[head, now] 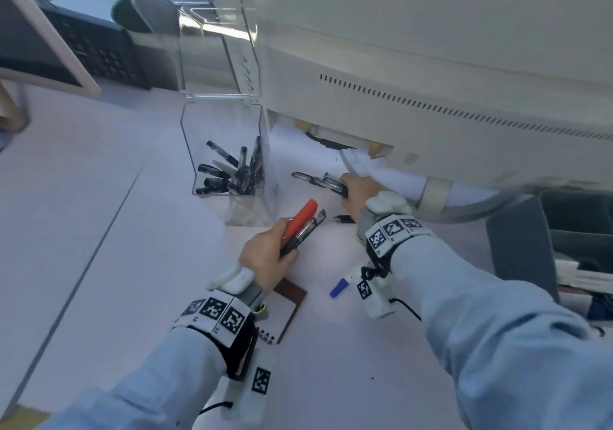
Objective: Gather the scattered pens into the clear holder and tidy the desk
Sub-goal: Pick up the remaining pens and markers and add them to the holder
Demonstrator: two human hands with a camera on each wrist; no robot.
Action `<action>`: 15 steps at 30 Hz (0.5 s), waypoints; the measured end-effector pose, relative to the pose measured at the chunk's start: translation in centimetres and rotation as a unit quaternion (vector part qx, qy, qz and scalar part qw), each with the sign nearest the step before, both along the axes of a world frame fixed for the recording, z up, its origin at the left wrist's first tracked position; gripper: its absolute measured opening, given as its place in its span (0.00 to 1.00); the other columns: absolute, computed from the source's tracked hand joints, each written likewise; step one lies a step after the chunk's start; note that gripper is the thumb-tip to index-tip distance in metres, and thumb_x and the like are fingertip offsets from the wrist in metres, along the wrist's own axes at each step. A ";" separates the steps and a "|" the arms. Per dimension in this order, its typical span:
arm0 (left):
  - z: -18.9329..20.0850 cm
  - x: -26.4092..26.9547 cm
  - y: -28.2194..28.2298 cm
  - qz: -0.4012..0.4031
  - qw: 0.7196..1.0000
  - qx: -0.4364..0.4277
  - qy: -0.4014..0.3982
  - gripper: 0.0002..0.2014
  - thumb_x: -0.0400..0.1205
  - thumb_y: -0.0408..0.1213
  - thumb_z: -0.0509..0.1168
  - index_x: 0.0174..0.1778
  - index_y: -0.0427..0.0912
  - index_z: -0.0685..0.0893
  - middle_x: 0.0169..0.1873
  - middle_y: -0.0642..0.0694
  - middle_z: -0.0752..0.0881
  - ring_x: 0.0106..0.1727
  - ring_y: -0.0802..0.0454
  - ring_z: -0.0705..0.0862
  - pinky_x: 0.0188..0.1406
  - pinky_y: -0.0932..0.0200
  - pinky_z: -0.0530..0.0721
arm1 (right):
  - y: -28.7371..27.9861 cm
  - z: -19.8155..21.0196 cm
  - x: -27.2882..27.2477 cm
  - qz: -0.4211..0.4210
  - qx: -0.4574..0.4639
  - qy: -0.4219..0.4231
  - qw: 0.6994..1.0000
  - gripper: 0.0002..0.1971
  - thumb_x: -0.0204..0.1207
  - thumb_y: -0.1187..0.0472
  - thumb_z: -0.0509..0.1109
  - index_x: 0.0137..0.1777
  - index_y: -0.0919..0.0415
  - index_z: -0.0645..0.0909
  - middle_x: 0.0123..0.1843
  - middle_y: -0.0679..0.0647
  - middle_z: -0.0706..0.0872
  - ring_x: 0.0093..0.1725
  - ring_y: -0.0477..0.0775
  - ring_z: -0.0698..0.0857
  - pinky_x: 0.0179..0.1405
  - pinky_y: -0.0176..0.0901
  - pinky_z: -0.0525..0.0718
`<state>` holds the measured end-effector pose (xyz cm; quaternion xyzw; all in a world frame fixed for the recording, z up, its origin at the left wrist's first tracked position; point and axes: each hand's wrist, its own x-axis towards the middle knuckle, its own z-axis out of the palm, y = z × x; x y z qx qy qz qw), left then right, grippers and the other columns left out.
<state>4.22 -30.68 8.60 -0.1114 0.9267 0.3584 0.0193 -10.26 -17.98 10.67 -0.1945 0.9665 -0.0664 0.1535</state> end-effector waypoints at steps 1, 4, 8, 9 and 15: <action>0.0 0.2 -0.1 0.000 1.000 0.016 0.006 0.17 0.77 0.35 0.64 0.61 0.38 0.73 0.45 0.33 0.86 0.45 0.36 0.85 0.45 0.49 0.81 | 0.3 0.2 -0.1 -0.002 0.015 -0.002 1.000 0.14 0.76 0.67 0.59 0.60 0.66 0.74 0.53 0.63 0.84 0.40 0.58 0.77 0.22 0.39 0.65; 0.2 1.3 -0.7 0.025 0.993 0.102 0.049 0.10 0.77 0.32 0.63 0.53 0.43 0.73 0.39 0.40 0.87 0.39 0.39 0.88 0.40 0.49 0.85 | 1.1 0.8 0.8 -0.040 -0.030 0.013 0.999 0.17 0.72 0.60 0.62 0.61 0.61 0.73 0.46 0.61 0.85 0.36 0.57 0.77 0.27 0.39 0.71; 0.6 1.9 -0.5 0.077 0.965 0.230 0.101 0.12 0.79 0.30 0.61 0.53 0.51 0.73 0.45 0.47 0.87 0.43 0.42 0.89 0.25 0.54 0.84 | 2.2 1.7 4.3 -0.130 -0.134 0.024 0.982 0.13 0.68 0.53 0.67 0.32 0.58 0.68 0.34 0.54 0.77 0.36 0.56 0.77 0.28 0.42 0.70; 0.9 1.9 -0.2 0.084 0.952 0.277 0.098 0.11 0.80 0.29 0.60 0.53 0.50 0.73 0.46 0.47 0.86 0.43 0.44 0.90 0.21 0.58 0.83 | 2.4 1.8 5.4 -0.135 -0.147 0.006 0.980 0.16 0.70 0.52 0.67 0.28 0.56 0.66 0.36 0.55 0.76 0.38 0.55 0.77 0.31 0.43 0.70; 2.0 2.4 1.1 0.090 0.900 0.421 0.066 0.04 0.82 0.29 0.56 0.49 0.42 0.71 0.37 0.44 0.81 0.23 0.62 0.82 0.13 0.71 0.75 | 0.1 2.0 11.2 -0.187 -0.407 -0.199 0.872 0.21 0.73 0.51 0.69 0.19 0.55 0.73 0.21 0.48 0.76 0.23 0.43 0.76 0.30 0.36 0.73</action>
